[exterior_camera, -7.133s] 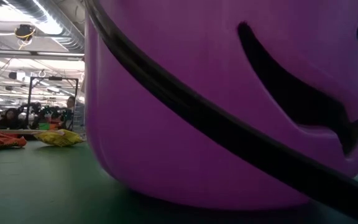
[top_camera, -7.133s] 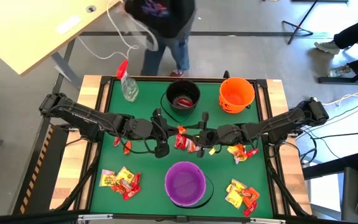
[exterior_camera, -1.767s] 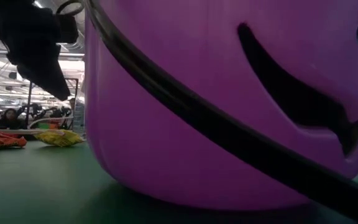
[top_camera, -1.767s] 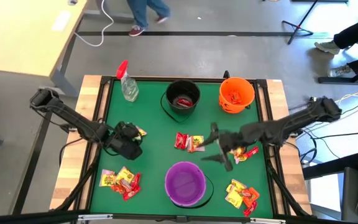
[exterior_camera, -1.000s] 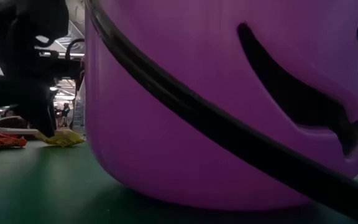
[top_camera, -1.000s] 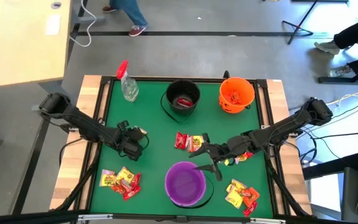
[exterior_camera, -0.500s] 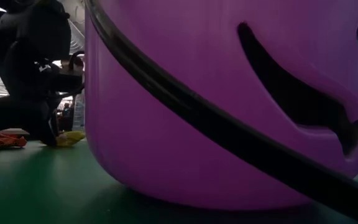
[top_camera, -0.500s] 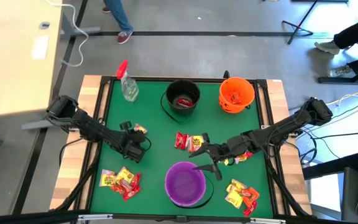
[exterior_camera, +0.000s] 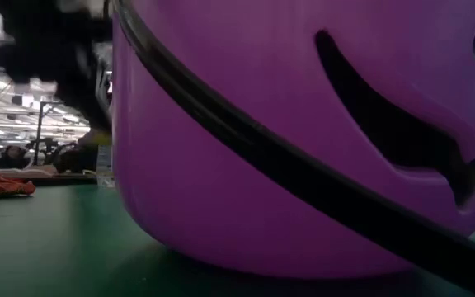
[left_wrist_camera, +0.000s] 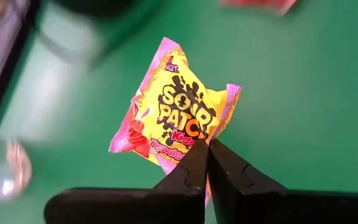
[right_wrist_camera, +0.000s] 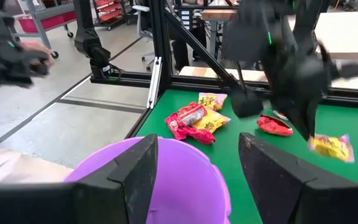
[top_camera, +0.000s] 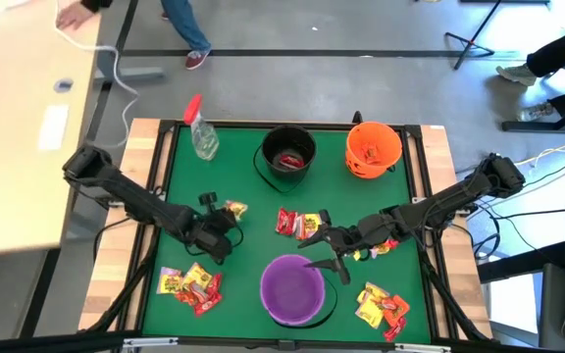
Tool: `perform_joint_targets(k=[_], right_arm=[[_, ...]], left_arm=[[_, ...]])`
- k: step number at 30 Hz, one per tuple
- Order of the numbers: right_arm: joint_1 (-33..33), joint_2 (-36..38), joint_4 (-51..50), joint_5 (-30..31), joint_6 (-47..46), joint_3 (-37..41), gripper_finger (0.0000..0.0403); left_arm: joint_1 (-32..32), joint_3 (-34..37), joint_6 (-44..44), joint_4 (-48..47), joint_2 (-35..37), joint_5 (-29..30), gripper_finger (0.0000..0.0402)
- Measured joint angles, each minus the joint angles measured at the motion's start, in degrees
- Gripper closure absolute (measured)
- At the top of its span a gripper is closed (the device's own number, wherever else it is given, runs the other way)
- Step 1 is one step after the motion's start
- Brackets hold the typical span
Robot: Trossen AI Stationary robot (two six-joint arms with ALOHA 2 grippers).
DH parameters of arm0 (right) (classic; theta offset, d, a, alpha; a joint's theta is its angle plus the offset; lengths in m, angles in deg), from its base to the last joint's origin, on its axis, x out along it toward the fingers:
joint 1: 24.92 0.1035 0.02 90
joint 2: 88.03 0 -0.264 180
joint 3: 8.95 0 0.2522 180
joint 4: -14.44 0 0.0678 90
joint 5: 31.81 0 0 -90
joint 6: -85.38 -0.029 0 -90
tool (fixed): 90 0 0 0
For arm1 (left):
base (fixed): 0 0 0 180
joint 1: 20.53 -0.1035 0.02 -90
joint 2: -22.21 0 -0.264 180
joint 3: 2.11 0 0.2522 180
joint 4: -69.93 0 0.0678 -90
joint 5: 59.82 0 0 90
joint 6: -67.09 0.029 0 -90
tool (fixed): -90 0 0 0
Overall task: Organize candy in baskets
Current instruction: Put the yellow candy pack into the purple bucket
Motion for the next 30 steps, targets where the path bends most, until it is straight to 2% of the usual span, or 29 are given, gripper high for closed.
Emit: perform_joint_targets(k=[4, 7, 9, 11, 14, 17, 26, 30], right_arm=[[0.02, 0.0, -0.56, 0.55, -0.56, 0.0, 0.018], [0.02, 0.0, -1.0, 1.5, -0.93, 0.0, 0.018], [0.02, 0.0, -1.02, 2.24, -0.91, 0.0, 0.018], [0.0, 0.02, -0.97, 2.31, -0.91, 0.0, 0.018], [0.0, 0.02, -0.95, 3.86, -0.86, 0.0, 0.018], [0.0, 0.02, -0.93, 5.41, -0.88, 0.0, 0.018], [0.0, 0.04, -0.91, 5.74, -0.57, 0.0, 0.018], [0.0, 0.04, -0.91, 7.85, 0.36, 0.0, 0.018]], left_arm=[[3.74, -5.7, 4.69, 1.89, 2.11, 0.7, 0.0401], [6.94, -9.41, 10.03, 7.34, 2.42, 1.18, 0.0401], [8.79, -10.69, 14.57, 13.82, 2.37, 1.16, 0.0401], [10.09, -10.86, 19.98, 24.35, 1.6, 0.66, 0.0401], [11.19, -10.9, 29.3, 37.32, -1.23, -3.1, 0.0401], [11.42, -10.9, 34.57, 44.92, -4.97, -5.52, 0.0401], [9.56, -10.83, 32.96, 56.38, -14.57, -14.68, 0.0401], [7.87, -10.83, 30.78, 56.87, -16.32, -18.65, 0.0385]])
